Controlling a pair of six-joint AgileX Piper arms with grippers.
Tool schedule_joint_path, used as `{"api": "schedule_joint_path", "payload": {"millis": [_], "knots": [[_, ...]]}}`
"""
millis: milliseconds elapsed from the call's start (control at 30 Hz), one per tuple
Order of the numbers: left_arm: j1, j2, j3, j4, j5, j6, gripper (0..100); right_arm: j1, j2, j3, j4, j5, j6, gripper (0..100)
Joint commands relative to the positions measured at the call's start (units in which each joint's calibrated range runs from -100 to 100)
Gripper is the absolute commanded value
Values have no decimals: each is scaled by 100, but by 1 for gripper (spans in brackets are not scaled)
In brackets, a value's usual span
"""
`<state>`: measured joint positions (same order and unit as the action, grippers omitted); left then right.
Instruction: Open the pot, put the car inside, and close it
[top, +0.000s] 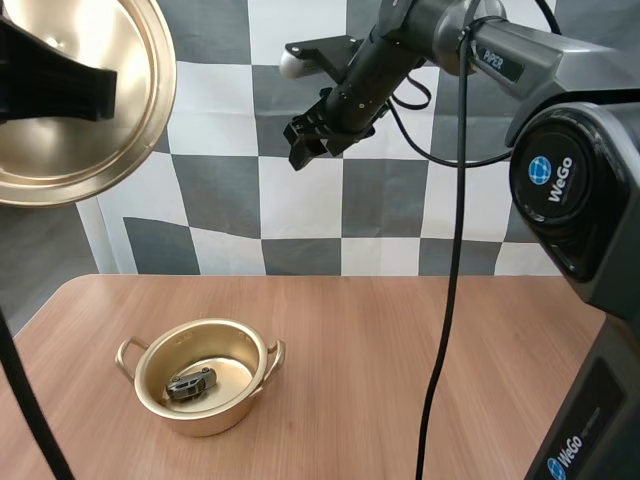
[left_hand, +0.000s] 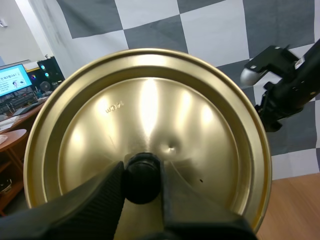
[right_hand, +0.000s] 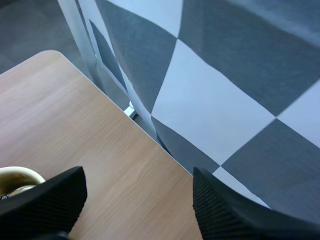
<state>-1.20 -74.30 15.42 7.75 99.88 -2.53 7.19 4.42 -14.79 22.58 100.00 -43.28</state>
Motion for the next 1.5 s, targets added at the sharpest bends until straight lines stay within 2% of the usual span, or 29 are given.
{"api": "schedule_joint_path", "payload": {"millis": [0, 267, 533, 767, 1000, 1467], "knots": [[5, 3, 232, 9, 12, -5, 0, -602, -68, 39, 769, 0, -50, 100], [5, 3, 2298, -15, 12, -35, 0, -1311, -901, 630, 1078, 0, -174, 100], [5, 407, 3592, -107, -1283, -144, 0, -1395, -2257, 1400, 1239, 0, -174, 100], [5, 1162, 3725, -306, -2242, -144, 0, -1395, -3528, 1775, 1444, 0, -174, 100], [5, 2120, 3725, -316, -2310, -144, 0, -1395, -4558, 2121, 1357, 0, -154, 100], [5, 3132, 3725, -316, -1519, -144, 0, -1395, -4905, 2212, 1102, 0, -151, 100]]}}
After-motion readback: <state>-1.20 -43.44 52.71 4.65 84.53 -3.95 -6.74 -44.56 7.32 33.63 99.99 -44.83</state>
